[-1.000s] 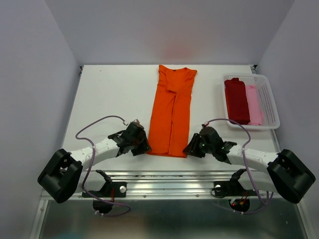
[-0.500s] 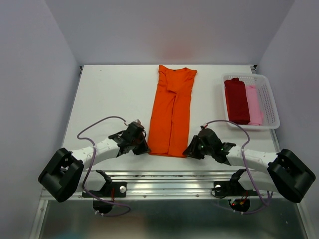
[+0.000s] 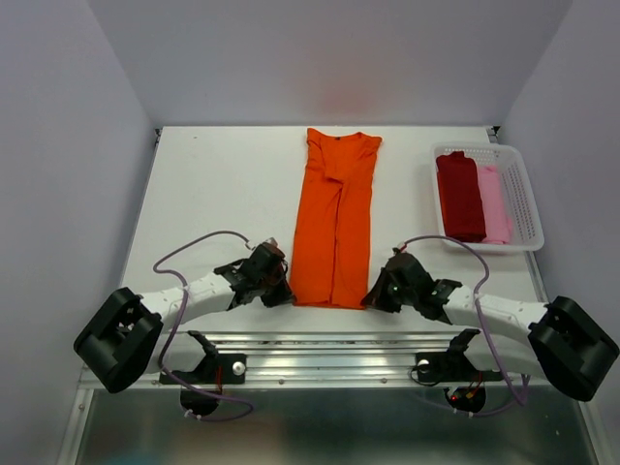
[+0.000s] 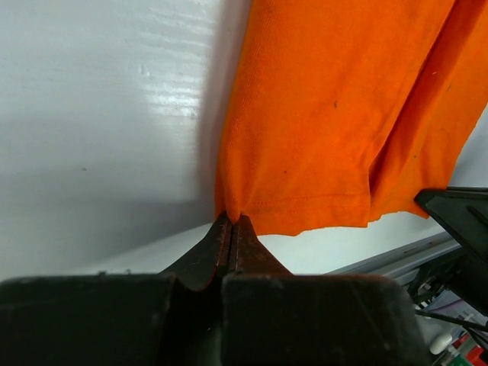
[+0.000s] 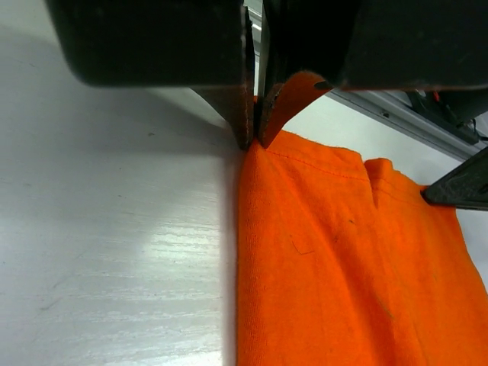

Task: Roll the t-shirts
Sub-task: Roll the T-shirt to the center of the board.

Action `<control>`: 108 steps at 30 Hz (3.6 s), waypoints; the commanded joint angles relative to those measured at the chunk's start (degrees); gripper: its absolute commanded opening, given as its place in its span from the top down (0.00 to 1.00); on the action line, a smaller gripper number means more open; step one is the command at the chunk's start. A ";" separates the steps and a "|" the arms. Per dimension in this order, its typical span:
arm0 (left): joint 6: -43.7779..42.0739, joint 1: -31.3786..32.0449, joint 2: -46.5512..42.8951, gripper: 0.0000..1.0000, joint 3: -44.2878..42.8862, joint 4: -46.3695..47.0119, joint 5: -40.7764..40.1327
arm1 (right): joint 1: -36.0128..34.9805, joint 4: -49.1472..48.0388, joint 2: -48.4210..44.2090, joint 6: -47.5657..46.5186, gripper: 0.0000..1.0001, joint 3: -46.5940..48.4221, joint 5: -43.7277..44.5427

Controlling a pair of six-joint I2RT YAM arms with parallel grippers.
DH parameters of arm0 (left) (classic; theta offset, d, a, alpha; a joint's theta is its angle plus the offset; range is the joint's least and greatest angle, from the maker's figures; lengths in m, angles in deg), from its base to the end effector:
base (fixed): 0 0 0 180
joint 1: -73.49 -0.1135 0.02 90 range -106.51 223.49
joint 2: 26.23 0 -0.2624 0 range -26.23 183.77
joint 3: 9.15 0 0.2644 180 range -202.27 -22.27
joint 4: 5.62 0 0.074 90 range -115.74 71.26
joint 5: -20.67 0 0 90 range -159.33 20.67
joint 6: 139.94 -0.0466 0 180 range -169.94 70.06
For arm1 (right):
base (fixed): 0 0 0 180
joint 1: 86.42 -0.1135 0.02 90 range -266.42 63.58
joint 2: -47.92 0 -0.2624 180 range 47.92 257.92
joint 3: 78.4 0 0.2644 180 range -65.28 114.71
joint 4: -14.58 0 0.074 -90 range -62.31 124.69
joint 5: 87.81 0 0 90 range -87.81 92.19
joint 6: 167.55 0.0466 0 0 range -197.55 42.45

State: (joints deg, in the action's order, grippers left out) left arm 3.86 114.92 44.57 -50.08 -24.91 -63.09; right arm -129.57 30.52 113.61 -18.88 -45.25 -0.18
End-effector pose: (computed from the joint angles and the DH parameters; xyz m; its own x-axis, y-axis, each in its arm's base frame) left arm 0.1778 -0.1637 0.1386 -0.9088 -0.2678 -0.3199 -0.0378 0.8164 -0.5763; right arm 0.1554 0.1483 0.1201 -0.8848 0.3404 -0.3182 0.1009 0.8067 0.5823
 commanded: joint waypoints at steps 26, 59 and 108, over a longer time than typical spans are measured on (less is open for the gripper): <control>-2.55 1.91 9.08 1.00 -25.09 -7.62 -14.41 | -0.97 14.05 3.38 -12.88 0.99 21.44 23.81; -0.37 2.69 3.90 1.00 -12.45 -6.04 -2.63 | -1.84 11.76 1.28 -11.57 0.99 11.79 7.29; 5.61 8.58 2.23 1.00 -13.67 -11.40 -7.45 | -3.95 23.36 -5.49 -9.37 0.99 13.36 16.60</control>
State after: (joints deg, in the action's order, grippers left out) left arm 8.89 123.30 46.37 -59.55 -35.77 -66.96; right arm -133.00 53.01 107.95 -28.65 -35.44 11.38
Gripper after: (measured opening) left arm 0.030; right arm 0.056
